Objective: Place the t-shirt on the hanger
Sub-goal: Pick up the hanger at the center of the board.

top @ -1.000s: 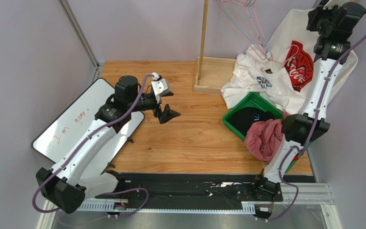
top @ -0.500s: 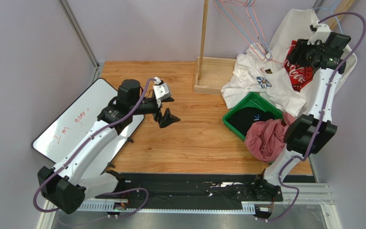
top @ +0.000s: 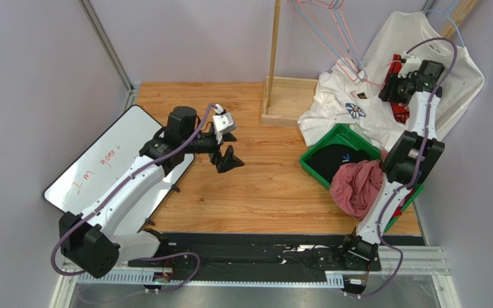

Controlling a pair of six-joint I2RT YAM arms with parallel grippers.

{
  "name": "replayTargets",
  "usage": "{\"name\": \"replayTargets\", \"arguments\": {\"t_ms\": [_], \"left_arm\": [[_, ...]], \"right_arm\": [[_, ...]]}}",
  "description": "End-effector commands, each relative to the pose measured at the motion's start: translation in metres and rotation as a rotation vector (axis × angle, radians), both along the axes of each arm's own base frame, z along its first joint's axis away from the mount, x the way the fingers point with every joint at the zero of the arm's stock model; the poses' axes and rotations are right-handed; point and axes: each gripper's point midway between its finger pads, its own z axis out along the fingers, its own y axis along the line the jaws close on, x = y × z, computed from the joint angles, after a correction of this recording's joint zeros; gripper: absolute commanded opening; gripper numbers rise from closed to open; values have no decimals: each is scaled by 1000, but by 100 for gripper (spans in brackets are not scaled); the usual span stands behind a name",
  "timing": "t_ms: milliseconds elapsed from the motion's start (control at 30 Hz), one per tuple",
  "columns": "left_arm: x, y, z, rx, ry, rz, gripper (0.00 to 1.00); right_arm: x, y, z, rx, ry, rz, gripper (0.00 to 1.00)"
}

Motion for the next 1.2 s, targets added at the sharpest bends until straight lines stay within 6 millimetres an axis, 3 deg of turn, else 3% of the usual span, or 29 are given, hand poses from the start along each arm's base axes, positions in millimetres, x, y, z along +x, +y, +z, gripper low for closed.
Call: {"name": "replayTargets", "arguments": {"t_ms": [0, 167, 367, 400, 433, 467, 500, 600, 633, 733, 767, 833, 867, 1000, 1167], "left_arm": [[2, -3, 9, -6, -6, -20, 99], [4, -2, 5, 10, 2, -18, 99], [6, -5, 3, 12, 15, -26, 99], [6, -5, 4, 10, 14, -28, 99], [6, -5, 4, 10, 17, -31, 99], [5, -5, 3, 10, 24, -35, 99], [5, -6, 5, 9, 20, -37, 99], [3, -6, 6, 8, 22, -45, 99], [2, -5, 7, 7, 22, -46, 99], [1, -6, 10, 0, 15, -51, 99], [1, -7, 10, -3, 12, -54, 99], [1, -8, 12, -11, 14, -57, 99], [2, -8, 13, -18, 9, -57, 99], [3, -11, 16, -31, 1, -61, 99], [3, -12, 19, -41, -12, -70, 99]], "right_arm": [[15, -18, 6, -90, -66, 12, 48], [0, -13, -22, -30, -18, 40, 48], [-19, -4, -15, 43, -59, 76, 46], [-22, -1, -20, 53, -66, 86, 40], [-22, 0, -13, 50, -84, 89, 27], [-23, 2, -10, 56, -91, 92, 3], [-23, 4, -6, 72, -100, 92, 0], [-25, 17, 31, 119, -168, 90, 0], [-31, 21, 51, 117, -201, 86, 0], [-40, 33, 84, 129, -245, 70, 0], [-47, 38, 106, 118, -280, 63, 0], [-55, 38, 123, 101, -296, 35, 0], [-61, 40, 144, 77, -330, 30, 0], [-81, 45, 178, 38, -365, 26, 0], [-90, 51, 224, 33, -429, 20, 0]]}}
